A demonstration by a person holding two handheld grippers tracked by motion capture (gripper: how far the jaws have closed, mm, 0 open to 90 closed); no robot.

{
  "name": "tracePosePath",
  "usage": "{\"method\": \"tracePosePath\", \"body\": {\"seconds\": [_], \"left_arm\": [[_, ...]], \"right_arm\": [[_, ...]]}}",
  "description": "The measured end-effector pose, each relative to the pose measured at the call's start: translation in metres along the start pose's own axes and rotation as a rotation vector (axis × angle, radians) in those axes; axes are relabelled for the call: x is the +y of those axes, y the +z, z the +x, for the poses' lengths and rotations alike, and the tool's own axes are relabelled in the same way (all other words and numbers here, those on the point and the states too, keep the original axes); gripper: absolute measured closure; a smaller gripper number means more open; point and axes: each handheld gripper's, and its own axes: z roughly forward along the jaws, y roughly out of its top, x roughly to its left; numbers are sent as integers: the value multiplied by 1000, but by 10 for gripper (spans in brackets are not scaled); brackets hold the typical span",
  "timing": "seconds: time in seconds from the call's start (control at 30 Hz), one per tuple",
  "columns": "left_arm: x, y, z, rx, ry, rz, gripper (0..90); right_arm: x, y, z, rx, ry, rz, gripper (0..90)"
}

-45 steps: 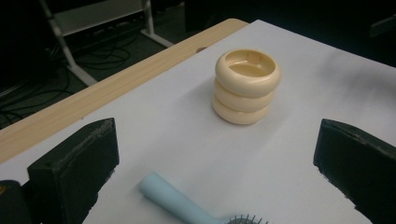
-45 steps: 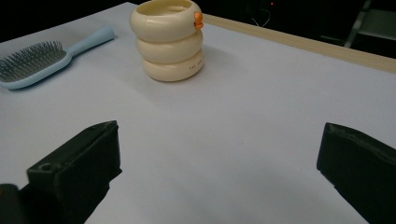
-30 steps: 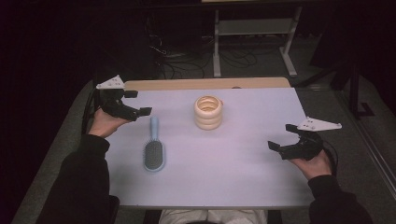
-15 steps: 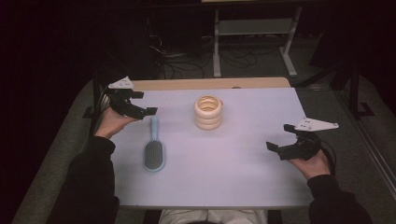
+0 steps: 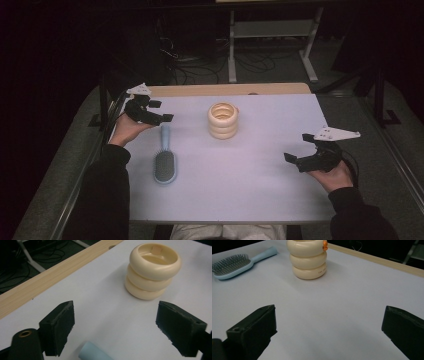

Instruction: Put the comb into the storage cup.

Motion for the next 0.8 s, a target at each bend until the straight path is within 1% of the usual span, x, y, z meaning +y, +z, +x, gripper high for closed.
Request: {"method": "tracePosePath", "body": {"seconds": [0.07,0.1,0.13,0.17,0.2,0.23,0.27,0.3,0.33,0.37,0.43,0.47,0.53,0.57,0.63,0.67,0.7,0.73,0.8], "left_arm": [[-1,3,1,2,1,11,214],[-1,4,1,2,-6,23,256],[-2,6,1,-1,-11,35,256],[-3,8,2,2,-15,52,300],[-4,9,3,-6,-15,65,347],[-5,11,3,-20,-22,70,347],[-7,12,4,-26,-22,75,384],[-9,14,4,-22,-15,82,384],[-10,16,3,-26,-16,91,414],[-12,18,3,-28,-12,101,414],[-15,23,1,-12,2,110,493],[-17,25,0,-12,-4,116,556],[-19,29,0,-6,2,128,573],[-21,31,0,-5,-2,134,616],[-22,33,-1,21,7,153,668],[-23,35,0,30,9,167,668],[-23,36,0,37,8,178,710],[-24,37,1,40,7,192,747],[-26,39,2,29,-1,201,814]], "right_arm": [[0,0,0,1,1,-2,0],[0,0,0,3,1,-3,0],[0,0,0,3,1,-3,0],[0,0,0,3,1,-1,0],[0,0,0,4,0,0,0],[0,0,0,4,0,0,0],[0,0,0,2,-3,2,0],[0,0,0,2,-3,2,0],[0,1,1,1,-2,8,0],[0,1,1,1,-2,8,0],[-1,2,1,1,-4,12,0],[-1,2,1,1,-5,13,0],[-1,2,1,2,-6,15,0],[-1,2,1,1,-7,16,0],[-1,2,1,3,-7,17,0],[-1,2,1,3,-7,17,0],[-1,2,1,4,-7,18,0],[-1,2,1,4,-5,20,0],[-1,3,1,7,-4,26,0]]}}
